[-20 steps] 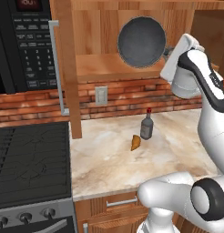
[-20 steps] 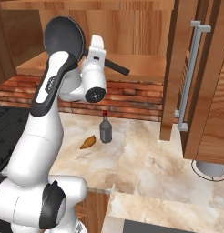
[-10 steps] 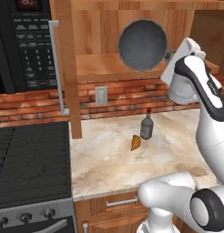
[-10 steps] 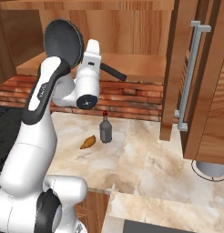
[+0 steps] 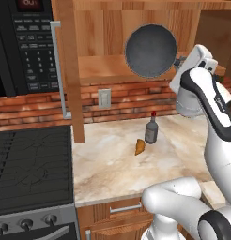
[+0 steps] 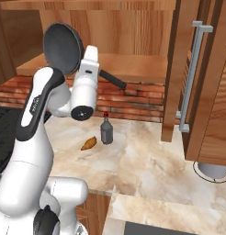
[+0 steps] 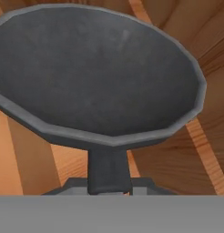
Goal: Pick the pan from the cabinet and place it on the stove. Then turn on the stove burner for the pan.
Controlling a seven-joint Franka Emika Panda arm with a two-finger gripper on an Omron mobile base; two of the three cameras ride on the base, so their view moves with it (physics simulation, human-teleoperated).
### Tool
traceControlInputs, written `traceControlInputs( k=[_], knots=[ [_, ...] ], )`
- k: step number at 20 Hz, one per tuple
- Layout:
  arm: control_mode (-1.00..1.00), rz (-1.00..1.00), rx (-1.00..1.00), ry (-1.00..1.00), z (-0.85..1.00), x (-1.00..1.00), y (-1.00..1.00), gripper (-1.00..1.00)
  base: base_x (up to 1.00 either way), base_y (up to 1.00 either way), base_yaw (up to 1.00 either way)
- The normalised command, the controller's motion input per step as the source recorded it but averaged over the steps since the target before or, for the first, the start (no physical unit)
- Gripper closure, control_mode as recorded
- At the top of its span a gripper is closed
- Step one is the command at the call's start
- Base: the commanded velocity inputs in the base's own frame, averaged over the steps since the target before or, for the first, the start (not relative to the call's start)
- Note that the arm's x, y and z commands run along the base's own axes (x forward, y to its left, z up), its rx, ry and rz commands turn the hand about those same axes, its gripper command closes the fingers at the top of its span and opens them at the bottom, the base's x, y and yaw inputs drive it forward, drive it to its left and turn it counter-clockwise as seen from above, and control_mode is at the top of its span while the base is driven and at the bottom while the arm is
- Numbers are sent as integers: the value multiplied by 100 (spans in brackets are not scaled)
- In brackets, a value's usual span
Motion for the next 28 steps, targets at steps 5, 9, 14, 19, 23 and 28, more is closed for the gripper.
traceControlInputs(
  k=[5,9,14,19,23,28],
  knots=[
    [-100,-1,0,0,0,-33,-8,100,0,0,0],
    [-100,0,0,0,0,-34,-8,100,0,0,0],
    [-100,-2,0,0,0,-33,-1,100,0,0,0],
    [-100,-1,-1,2,0,-8,3,100,0,0,0],
    [-100,0,0,-1,0,1,0,100,0,0,0],
    [-100,-1,0,-8,4,-22,-23,100,0,0,0]
  ],
)
